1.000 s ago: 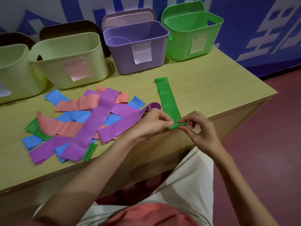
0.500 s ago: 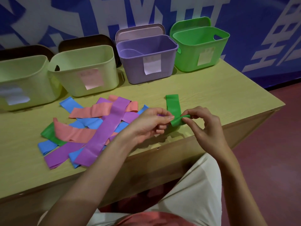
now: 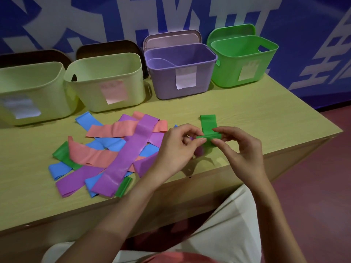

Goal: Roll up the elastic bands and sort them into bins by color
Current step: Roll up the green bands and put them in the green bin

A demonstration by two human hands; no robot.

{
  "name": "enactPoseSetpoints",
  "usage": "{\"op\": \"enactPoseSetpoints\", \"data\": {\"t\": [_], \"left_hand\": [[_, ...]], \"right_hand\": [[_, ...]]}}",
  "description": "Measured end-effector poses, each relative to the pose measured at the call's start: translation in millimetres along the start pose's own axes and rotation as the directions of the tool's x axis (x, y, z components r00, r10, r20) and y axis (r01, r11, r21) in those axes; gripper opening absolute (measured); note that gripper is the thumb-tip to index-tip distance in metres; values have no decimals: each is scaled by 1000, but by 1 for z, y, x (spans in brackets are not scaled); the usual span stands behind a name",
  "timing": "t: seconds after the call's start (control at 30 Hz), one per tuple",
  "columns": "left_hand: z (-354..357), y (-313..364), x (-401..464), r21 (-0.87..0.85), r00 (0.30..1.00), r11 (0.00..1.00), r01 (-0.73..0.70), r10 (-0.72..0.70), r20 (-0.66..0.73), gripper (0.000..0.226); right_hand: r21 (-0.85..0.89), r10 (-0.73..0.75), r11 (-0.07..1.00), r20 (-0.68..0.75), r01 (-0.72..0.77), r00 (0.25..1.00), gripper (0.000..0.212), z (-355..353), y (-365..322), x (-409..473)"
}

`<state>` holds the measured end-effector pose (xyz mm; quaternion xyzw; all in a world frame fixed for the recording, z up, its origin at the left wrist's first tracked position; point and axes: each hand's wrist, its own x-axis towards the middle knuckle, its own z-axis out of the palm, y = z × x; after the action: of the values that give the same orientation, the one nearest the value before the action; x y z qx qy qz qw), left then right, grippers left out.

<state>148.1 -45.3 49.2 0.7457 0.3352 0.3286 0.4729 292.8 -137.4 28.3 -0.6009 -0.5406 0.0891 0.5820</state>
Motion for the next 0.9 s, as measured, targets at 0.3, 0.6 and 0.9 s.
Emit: {"op": "enactPoseSetpoints", "data": {"t": [0.3, 0.6, 0.9], "left_hand": [[-4, 7, -1, -234, 998, 970, 69, -65, 27, 11], [-5, 9, -2, -485, 978, 849, 208, -191, 86, 9], [-6, 3, 3, -78, 999, 996, -39, 37, -20, 18]], "right_hand": [[21, -41, 999, -2, 41, 999, 23, 1, -1, 6], [74, -23, 997, 0, 23, 1000, 12, 7, 1, 13], [-26, -38, 999, 36, 39, 999, 16, 6, 1, 14]]}}
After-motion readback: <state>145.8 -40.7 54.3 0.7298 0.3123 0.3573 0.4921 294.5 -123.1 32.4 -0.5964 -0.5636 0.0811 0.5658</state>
